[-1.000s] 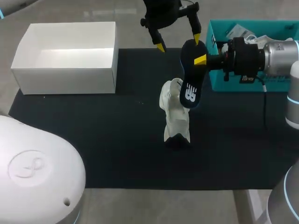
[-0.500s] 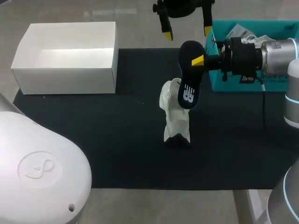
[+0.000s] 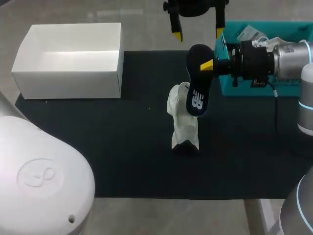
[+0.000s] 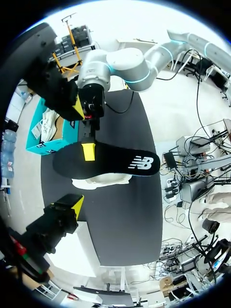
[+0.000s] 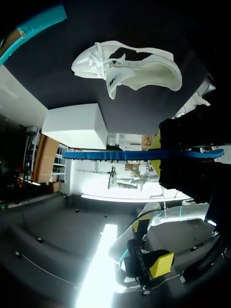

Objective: Take the shoe out of the shoebox, open the shoe tongue, remove and reinsert the insole, then place the shoe into the shoebox

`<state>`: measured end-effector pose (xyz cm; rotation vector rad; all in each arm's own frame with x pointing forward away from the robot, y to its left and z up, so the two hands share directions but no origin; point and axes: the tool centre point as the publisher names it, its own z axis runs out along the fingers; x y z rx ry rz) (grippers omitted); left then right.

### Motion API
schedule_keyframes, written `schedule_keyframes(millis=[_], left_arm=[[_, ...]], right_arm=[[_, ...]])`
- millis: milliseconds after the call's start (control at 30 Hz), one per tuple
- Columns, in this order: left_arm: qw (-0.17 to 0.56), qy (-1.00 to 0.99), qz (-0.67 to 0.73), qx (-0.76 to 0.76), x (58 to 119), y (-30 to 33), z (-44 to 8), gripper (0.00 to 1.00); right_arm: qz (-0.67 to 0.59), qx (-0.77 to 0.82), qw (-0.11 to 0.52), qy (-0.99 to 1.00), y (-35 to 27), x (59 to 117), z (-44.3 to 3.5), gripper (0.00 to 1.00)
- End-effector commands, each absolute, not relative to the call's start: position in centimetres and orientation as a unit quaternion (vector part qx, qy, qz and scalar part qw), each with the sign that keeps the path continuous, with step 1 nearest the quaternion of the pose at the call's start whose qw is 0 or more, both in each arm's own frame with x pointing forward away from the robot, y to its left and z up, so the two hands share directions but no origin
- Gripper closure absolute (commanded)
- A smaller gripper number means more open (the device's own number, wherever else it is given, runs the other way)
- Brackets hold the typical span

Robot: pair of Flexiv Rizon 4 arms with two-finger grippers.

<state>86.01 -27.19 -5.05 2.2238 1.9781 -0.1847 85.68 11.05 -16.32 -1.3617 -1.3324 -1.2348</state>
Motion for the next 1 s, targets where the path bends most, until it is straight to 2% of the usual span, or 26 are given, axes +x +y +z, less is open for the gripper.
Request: schedule_keyframes(millis=[33,600,800,1000], left_arm=[[0.079,0.661,-0.063,0.743,86.0,-27.1,-5.1,0.00],[0.101,0.660,-0.090,0.739,85.8,-27.6,-5.0,0.00],[0.172,0.647,-0.158,0.726,86.6,-26.7,-4.8,0.00],[0.292,0.619,-0.288,0.670,87.1,-24.5,-4.5,0.00]], right_arm=[[-0.490,-0.546,0.421,-0.533,11.0,85.5,-16.2,1.00],[-0.487,-0.545,0.426,-0.533,10.7,85.4,-16.3,1.00],[-0.490,-0.544,0.427,-0.531,10.3,85.1,-16.2,1.00],[-0.498,-0.543,0.428,-0.523,9.2,84.9,-16.2,1.00]])
